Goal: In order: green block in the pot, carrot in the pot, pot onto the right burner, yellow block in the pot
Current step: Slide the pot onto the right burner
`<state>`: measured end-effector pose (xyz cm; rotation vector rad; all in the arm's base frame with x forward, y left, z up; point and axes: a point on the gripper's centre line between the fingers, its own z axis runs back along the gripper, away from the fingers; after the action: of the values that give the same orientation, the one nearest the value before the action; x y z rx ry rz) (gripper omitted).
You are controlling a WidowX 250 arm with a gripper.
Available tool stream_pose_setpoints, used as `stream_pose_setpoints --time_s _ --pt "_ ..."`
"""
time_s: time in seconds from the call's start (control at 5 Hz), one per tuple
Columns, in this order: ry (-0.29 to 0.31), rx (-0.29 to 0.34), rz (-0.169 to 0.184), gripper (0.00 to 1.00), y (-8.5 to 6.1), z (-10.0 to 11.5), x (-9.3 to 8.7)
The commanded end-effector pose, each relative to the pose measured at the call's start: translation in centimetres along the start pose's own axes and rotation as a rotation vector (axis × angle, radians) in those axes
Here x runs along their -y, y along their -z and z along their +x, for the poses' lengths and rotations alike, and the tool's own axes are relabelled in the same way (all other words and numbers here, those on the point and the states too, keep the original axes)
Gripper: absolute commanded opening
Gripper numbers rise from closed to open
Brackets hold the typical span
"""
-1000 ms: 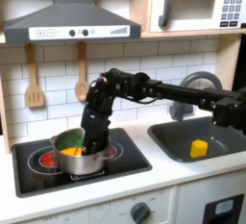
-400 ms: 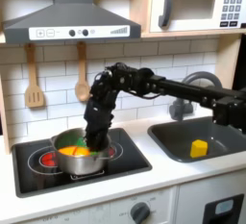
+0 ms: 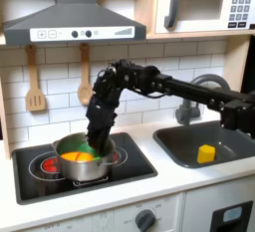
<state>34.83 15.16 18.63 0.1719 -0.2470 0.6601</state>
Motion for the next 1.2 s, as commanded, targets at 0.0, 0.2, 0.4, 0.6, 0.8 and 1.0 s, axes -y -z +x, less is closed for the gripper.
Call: stream_pose_setpoints --time_s 0.0,0.2,0.4,0.6,0.8,1.0 --pt "0.039 -0.025 -0.014 1.0 -0.5 -0.5 0.3" --pt "0.03 -0.046 -0.015 1.0 -0.2 -0.9 0.3" --pt "0.012 -0.056 0.001 0.0 0.3 -1.1 0.0" --pt "0.021 -0.08 -0.01 0.0 0.8 -1.6 0.3" --pt "0.029 -0.084 -0.02 0.0 1.0 -1.8 0.9" --pt "0.048 -0.08 -0.037 0.0 0.8 -1.8 1.9"
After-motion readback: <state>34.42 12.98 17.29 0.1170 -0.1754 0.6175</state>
